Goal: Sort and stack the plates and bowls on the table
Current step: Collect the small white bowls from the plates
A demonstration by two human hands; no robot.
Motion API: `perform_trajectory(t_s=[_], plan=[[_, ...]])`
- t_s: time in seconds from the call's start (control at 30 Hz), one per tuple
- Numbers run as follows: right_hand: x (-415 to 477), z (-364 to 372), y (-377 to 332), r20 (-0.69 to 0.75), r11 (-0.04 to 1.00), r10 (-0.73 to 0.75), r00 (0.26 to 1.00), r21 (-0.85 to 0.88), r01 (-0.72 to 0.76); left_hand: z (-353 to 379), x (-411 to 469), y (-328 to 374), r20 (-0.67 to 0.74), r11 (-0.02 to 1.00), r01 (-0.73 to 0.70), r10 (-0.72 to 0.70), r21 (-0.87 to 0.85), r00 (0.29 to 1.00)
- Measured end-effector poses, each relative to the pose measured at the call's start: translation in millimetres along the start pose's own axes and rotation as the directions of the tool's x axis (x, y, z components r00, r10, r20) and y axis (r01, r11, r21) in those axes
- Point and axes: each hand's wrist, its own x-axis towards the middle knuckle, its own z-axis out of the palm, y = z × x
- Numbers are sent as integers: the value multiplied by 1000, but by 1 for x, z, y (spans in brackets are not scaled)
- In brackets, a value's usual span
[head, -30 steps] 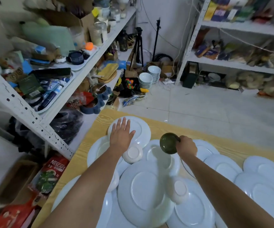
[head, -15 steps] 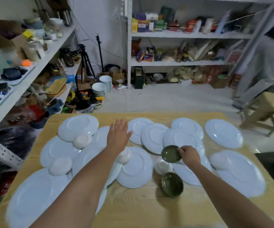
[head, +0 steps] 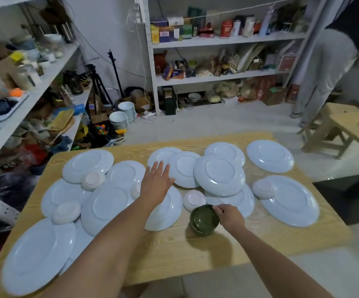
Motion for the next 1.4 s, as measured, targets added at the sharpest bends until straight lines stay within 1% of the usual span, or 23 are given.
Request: perform_trajectory(t_s=[0.07, 0.2, 0.4, 0.53, 0.63, 0.73, 0.83, 0.9, 1.0, 1.1, 1.2, 1.27, 1.4], plan=[[0, -2, 2, -18, 998, -15, 1000, -64, 14, 1, 5, 1, 8, 1000, -2, 2, 6, 1000], [5, -13, 10, -101, 971, -61, 993, -236, 35, 2, 22, 11, 6, 999, -35, 35, -26, 999], [19, -48, 41, -173, 904, -91, 981, -427, 8, -2, 48, 47, -17, 994, -109, 109, -28, 994], [29, -80, 72, -244, 898, -82, 966, -439, -35, -8, 61, 78, -18, 988, -155, 155, -8, 988], [44, -109, 98, -278, 904, -111, 954, -427, -19, -18, 77, 109, -32, 987, -159, 160, 13, 987], [62, -142, 127, -284, 894, -155, 946, -448, 12, -24, 92, 150, -39, 994, -110, 110, -6, 993], [85, -182, 163, -206, 844, -209, 956, -532, 70, -32, 109, 200, -55, 999, -30, 29, -17, 998], [101, -216, 186, -164, 820, -236, 958, -562, 106, -38, 117, 235, -60, 998, 41, -44, -53, 997], [117, -267, 213, -99, 821, -275, 956, -543, 180, -47, 122, 284, -49, 985, 156, -160, -74, 986], [127, -313, 240, -77, 807, -347, 935, -533, 255, -59, 131, 343, -68, 965, 241, -248, -100, 966], [143, -359, 265, -59, 814, -367, 928, -504, 290, -74, 150, 405, -51, 956, 252, -262, -146, 964], [157, -382, 276, -47, 811, -377, 925, -498, 306, -81, 166, 435, -56, 952, 262, -273, -157, 960], [201, -418, 287, 16, 762, -431, 902, -528, 374, -91, 206, 460, -76, 929, 337, -351, -154, 933]])
